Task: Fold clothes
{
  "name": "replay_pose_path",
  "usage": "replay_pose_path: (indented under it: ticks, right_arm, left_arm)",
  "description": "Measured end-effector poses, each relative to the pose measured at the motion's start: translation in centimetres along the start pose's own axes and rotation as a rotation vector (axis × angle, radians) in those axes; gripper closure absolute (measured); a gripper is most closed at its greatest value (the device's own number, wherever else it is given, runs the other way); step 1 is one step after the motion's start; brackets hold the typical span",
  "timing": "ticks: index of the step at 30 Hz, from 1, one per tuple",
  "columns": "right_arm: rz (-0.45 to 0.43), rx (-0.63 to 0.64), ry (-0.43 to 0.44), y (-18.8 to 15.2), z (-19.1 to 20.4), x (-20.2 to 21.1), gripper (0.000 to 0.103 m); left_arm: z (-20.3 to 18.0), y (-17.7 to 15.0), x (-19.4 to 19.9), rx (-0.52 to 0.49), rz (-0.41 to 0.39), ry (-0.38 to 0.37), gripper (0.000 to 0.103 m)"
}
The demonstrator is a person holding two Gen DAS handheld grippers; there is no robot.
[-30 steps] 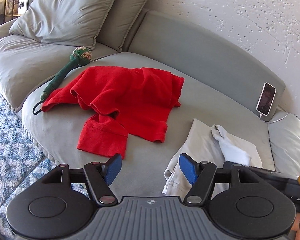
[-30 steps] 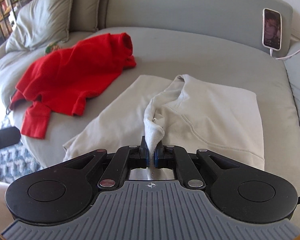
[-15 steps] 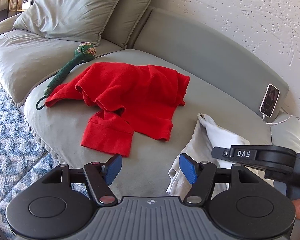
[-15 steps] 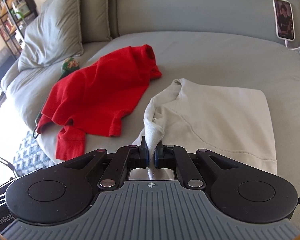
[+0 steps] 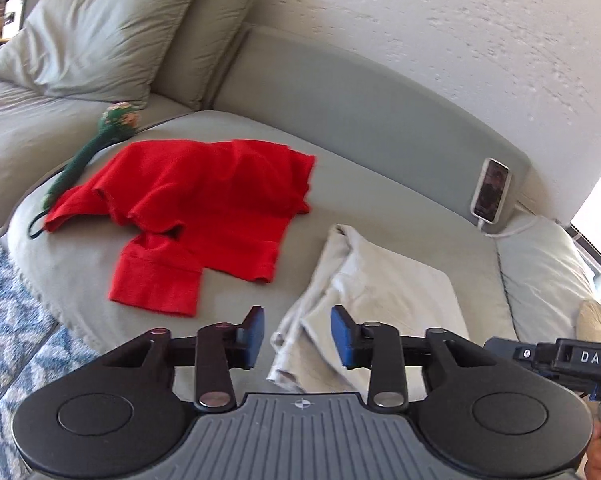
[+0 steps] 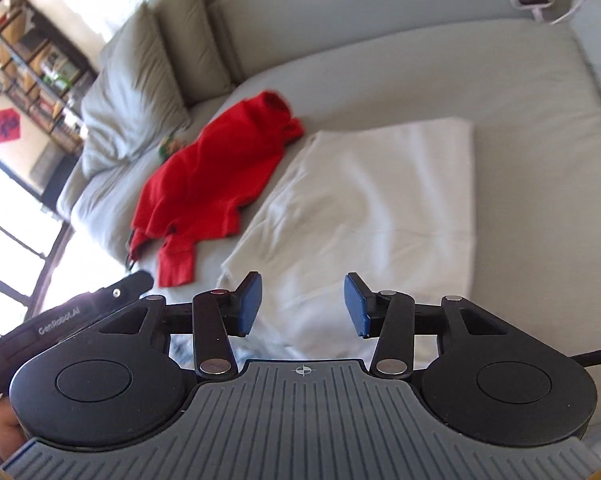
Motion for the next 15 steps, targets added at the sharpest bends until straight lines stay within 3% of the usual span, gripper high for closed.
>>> replay_pose_path:
  ticks: [3, 5, 8, 10, 13, 15]
  right_arm:
    - [-0.093, 0.026, -0.112, 0.1, -2.1, 1.7, 0.068]
    - [-0.075, 0.047, -0.117, -0.3, -2.7, 1.1, 0.07]
    - [-0.023, 0.152, -0.102, -2.0, -2.6, -0.7, 0.07]
    - [0.033, 0.255, -0.105, -3.4, -2.7, -1.9, 0.07]
    - [0.072, 0.408, -0.112, -5.6, -2.9, -1.3, 0.072]
    - [0.106, 0.411, -0.112, -5.4, -3.3, -0.2, 0.072]
  left_arm:
    - [-3.1, -1.3, -2.9, -0.102, 0.034, -0.048, 0.075]
    - [-4.7, -2.6, -5.2, -0.177, 0.068, -0.044, 0.075]
    - [-5.1, -4.7, -8.3, -0.264, 0.144, 0.033, 0.077]
    - [-3.9, -5.7, -9.4, -0.248, 0.191, 0.109, 0.08]
    - [-3.0, -5.0, -8.5, -0.186, 0.217, 0.162, 0.081]
    - [-2.8, -4.3, -7.5, -0.164, 0.229, 0.177, 0.081]
Point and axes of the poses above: each gripper's, at about its wrist camera, not at the fingertips, and x roughly against the way its jaws point, z to its left, y to its top, the point moved 2 cm from there along -x, roughly the way its jaws point, and after that the axes turned 14 degrees about -z, right-handed, at the moved point
